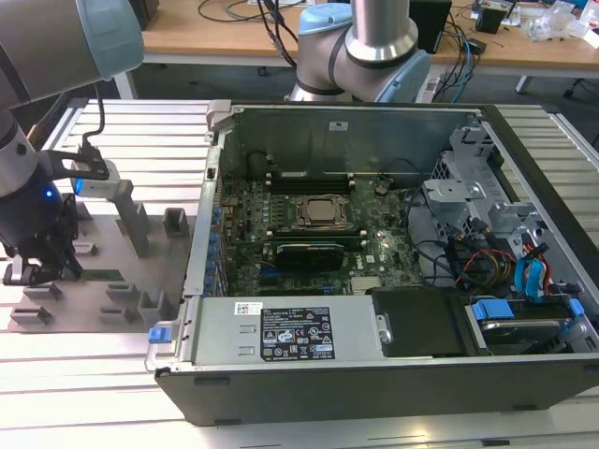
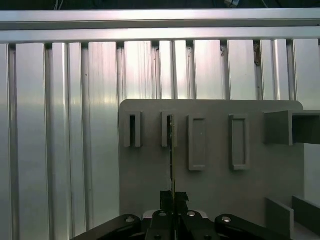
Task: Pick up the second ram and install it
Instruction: 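Pick up the second ram and move it above second insertion slot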
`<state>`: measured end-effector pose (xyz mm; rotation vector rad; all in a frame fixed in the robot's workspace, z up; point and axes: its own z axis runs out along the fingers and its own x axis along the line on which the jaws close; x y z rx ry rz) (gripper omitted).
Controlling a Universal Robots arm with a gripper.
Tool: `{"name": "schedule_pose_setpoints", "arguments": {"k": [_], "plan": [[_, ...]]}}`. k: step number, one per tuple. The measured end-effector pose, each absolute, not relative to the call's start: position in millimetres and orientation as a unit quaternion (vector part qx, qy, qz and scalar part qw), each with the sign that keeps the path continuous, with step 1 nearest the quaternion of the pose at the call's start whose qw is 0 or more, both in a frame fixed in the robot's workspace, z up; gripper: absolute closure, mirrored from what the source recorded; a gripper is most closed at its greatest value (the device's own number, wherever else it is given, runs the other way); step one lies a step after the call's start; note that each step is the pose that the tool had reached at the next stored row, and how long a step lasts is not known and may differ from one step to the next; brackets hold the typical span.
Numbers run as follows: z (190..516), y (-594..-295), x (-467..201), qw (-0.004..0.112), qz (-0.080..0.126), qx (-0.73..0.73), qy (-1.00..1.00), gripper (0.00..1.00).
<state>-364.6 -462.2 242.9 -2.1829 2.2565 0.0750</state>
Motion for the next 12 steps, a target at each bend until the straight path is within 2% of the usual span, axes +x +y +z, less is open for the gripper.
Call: {"name": "schedule_pose_setpoints", "arguments": {"k": [12], "plan": [[262.6, -462.2, -364.6, 0.001, 0.024, -0.695, 0.719, 0.87]]}}
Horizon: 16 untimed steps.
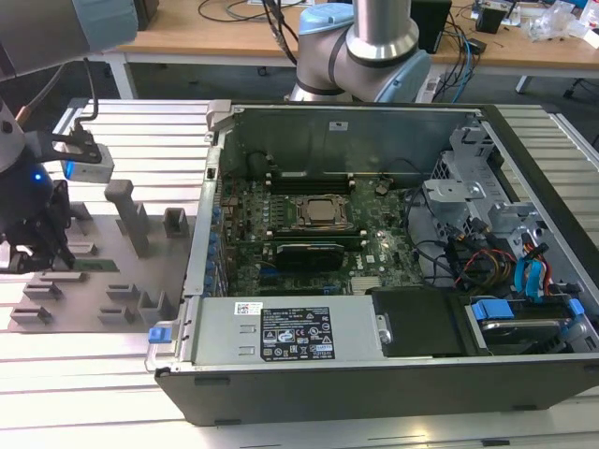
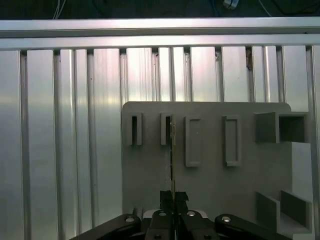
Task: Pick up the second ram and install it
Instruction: 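Pick up the second ram and move it above second insertion slot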
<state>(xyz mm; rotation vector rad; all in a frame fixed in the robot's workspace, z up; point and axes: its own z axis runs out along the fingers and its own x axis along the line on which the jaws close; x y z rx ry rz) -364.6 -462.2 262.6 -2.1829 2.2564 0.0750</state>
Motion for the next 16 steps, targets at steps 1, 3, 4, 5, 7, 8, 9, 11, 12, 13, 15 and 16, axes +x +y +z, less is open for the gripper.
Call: {"name": "schedule_pose_setpoints", "arguments": {"k": [1, 3, 4, 5, 7, 8, 9, 11, 12, 13, 15, 16], "plan": [[264.5, -462.2, -364.6, 0.001, 0.024, -0.695, 0.719, 0.87], [267.2, -462.2, -364.6, 0.001, 0.024, -0.695, 0.719, 0.87], [269.1, -462.2, -364.6, 0.001, 0.024, -0.695, 0.719, 0.87], [270.4, -462.2, -364.6, 0.001, 0.024, -0.695, 0.719, 0.87], [274.9, -462.2, -364.6, 0.001, 0.024, -0.695, 0.719, 0.87], [278.1, -462.2, -364.6, 0.001, 0.024, -0.695, 0.719, 0.87], [281.4, -462.2, -364.6, 0.001, 0.024, -0.695, 0.719, 0.87], [286.1, -462.2, -364.6, 0.001, 0.024, -0.695, 0.719, 0.87], [288.0, -462.2, -364.6, 0.001, 0.024, -0.695, 0.719, 0.87], [289.1, -462.2, -364.6, 0.001, 0.024, -0.695, 0.719, 0.87], [292.0, -462.2, -364.6, 0.001, 0.024, -0.695, 0.719, 0.87], [293.6, -462.2, -364.6, 0.001, 0.024, -0.695, 0.719, 0.87]]}}
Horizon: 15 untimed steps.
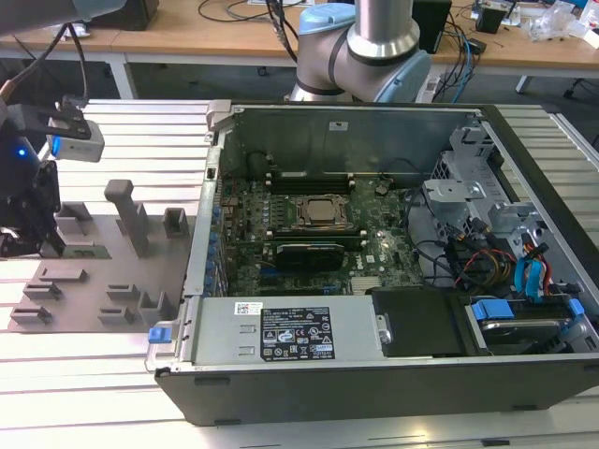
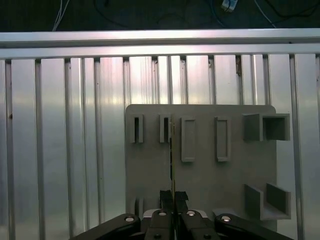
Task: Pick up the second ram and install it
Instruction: 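Pick up the second ram and move it above second insertion slot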
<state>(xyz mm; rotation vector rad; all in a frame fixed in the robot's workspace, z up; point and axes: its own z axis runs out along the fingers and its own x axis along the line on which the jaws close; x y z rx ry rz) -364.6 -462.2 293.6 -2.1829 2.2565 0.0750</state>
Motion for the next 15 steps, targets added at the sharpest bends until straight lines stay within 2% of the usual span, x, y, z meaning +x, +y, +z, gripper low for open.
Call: {"name": "schedule_pose_setpoints", "arguments": {"k": [15], "plan": [[323.7, -462.2, -364.6, 0.001, 0.024, -0.695, 0.719, 0.87]]}}
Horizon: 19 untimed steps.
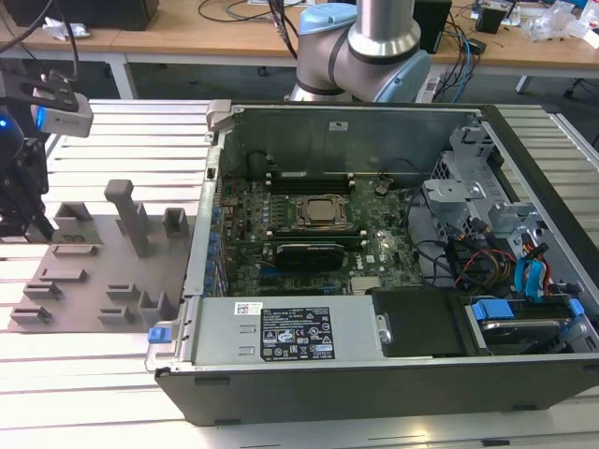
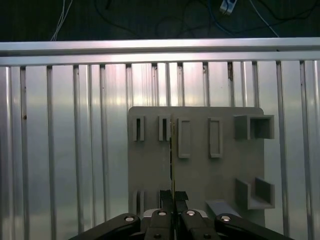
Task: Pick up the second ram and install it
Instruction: 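Pick up the second ram and move it above second insertion slot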
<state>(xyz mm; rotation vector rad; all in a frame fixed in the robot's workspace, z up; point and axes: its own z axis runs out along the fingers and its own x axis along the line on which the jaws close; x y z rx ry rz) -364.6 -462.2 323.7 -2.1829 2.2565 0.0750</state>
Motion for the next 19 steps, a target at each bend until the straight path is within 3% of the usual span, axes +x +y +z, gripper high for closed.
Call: {"name": "schedule_pose_setpoints", "arguments": {"k": [19], "plan": [[364.9, -462.2, -364.6, 0.001, 0.024, -0.695, 0.719, 0.87]]}}
